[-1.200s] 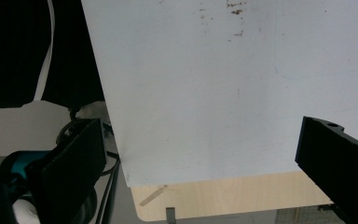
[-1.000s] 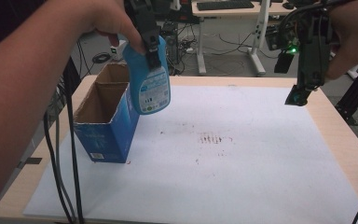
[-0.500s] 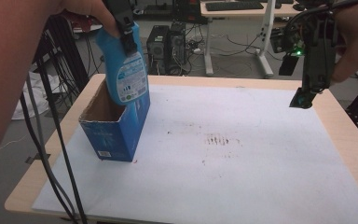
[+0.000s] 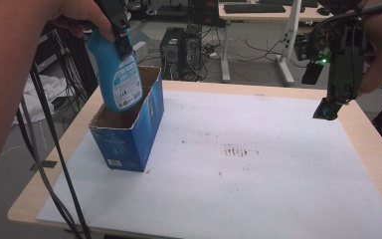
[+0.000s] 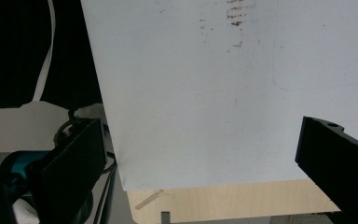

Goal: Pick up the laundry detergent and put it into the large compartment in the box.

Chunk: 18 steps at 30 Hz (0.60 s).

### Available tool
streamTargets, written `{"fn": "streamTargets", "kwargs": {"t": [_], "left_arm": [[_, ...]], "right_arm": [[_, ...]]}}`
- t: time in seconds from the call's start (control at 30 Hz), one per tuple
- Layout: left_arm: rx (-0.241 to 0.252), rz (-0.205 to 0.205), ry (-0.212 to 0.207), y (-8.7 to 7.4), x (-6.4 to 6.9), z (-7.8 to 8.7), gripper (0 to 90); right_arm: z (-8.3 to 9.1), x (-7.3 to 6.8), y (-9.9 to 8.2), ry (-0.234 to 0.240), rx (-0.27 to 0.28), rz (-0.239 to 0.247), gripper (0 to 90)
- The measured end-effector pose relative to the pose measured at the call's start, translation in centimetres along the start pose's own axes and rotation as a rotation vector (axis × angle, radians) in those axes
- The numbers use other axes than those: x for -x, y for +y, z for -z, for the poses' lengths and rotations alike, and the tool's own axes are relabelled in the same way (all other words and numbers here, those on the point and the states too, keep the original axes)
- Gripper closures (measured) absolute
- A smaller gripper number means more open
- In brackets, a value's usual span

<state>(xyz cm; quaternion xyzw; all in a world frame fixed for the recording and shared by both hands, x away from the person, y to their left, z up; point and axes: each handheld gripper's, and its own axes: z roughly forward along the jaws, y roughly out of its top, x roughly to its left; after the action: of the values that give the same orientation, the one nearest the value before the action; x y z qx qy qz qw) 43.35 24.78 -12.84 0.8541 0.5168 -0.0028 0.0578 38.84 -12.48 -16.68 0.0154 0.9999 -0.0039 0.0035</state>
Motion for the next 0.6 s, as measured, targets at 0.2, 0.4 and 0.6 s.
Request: {"fn": "streamTargets", "kwargs": {"t": [0.2, 0.4, 0.6], "left_arm": [[-0.011, 0.05, 0.015, -0.3, -1.0, -1.5, 39.9], [-0.032, 0.051, -0.002, -0.3, -1.2, -3.4, 39.9], [-0.032, 0.04, -0.031, -0.4, -1.7, -5.8, 39.9]], "right_arm": [[0.0, -0.1, 0.1, 0.0, 0.001, 0.0, 1.0], [0.0, -0.2, 0.2, -0.002, -0.004, -0.003, 1.0], [0.0, -0.3, 0.3, -0.008, -0.001, -0.002, 1.0]]}}
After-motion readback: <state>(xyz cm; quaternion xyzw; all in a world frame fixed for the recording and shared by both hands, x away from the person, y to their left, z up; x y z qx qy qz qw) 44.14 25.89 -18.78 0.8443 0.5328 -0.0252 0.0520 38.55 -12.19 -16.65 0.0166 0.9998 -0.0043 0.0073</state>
